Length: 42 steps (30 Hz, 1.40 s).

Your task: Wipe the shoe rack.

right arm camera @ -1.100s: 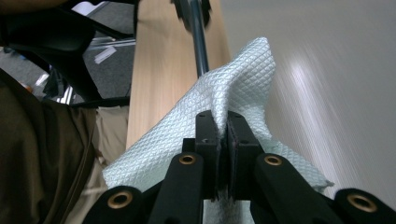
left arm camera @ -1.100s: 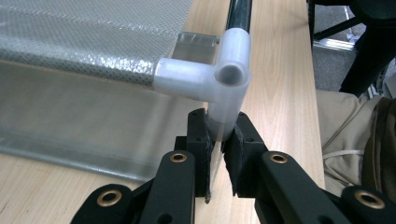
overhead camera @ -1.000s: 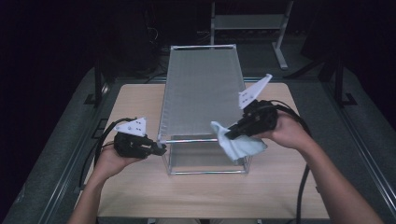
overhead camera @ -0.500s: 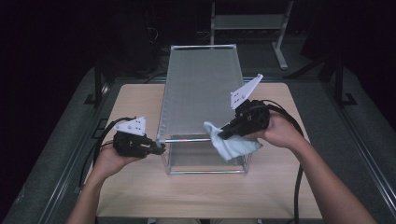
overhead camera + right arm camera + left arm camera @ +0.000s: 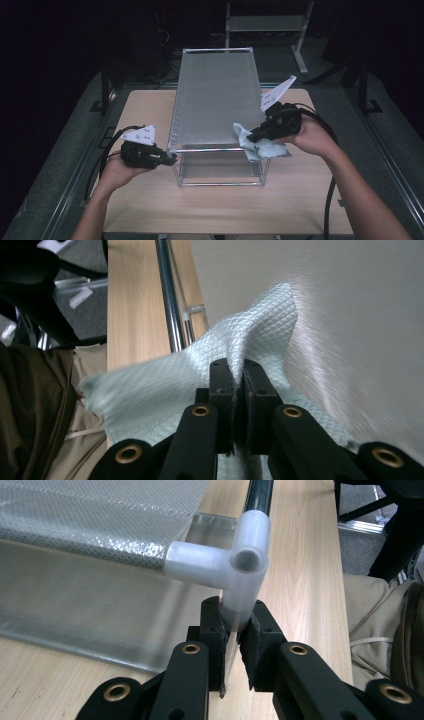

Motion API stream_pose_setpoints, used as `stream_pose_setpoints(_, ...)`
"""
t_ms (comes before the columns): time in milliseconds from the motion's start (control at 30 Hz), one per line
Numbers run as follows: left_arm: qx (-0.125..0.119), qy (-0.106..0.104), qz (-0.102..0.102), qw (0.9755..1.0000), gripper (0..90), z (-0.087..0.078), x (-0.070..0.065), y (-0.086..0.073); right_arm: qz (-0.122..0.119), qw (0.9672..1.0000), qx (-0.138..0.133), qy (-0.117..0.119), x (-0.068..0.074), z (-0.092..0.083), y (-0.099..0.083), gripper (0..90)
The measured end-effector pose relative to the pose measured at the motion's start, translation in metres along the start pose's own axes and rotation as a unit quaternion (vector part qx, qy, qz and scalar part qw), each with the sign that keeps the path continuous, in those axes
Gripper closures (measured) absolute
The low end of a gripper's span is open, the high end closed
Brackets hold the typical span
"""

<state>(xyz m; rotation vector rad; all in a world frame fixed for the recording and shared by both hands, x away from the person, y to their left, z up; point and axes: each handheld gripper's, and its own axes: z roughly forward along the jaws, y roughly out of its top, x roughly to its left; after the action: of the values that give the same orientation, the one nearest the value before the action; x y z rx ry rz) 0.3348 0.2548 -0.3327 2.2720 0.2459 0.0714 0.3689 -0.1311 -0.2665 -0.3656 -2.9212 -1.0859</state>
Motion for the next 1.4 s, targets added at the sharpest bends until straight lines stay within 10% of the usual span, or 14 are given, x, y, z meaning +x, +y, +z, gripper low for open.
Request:
stream_pose_setpoints(600,0.007,-0.007,0.010,0.9999,80.3,0.010,-0.001,0.010,-0.060,0.9975,-0.007,0.035,0.021,0.051,0.065,84.7)
stream_pose_setpoints(1067,0.004,0.006,-0.005,1.0000,80.3,0.003,0.005,0.004,0.000,0.9997,-0.026,-0.002,0.007,-0.014,-0.015,84.7)
stream_pose_setpoints(1400,0.006,0.003,-0.006,1.0000,80.3,0.011,0.005,0.011,-0.033,0.9977,-0.051,0.029,0.018,0.018,0.016,84.4)
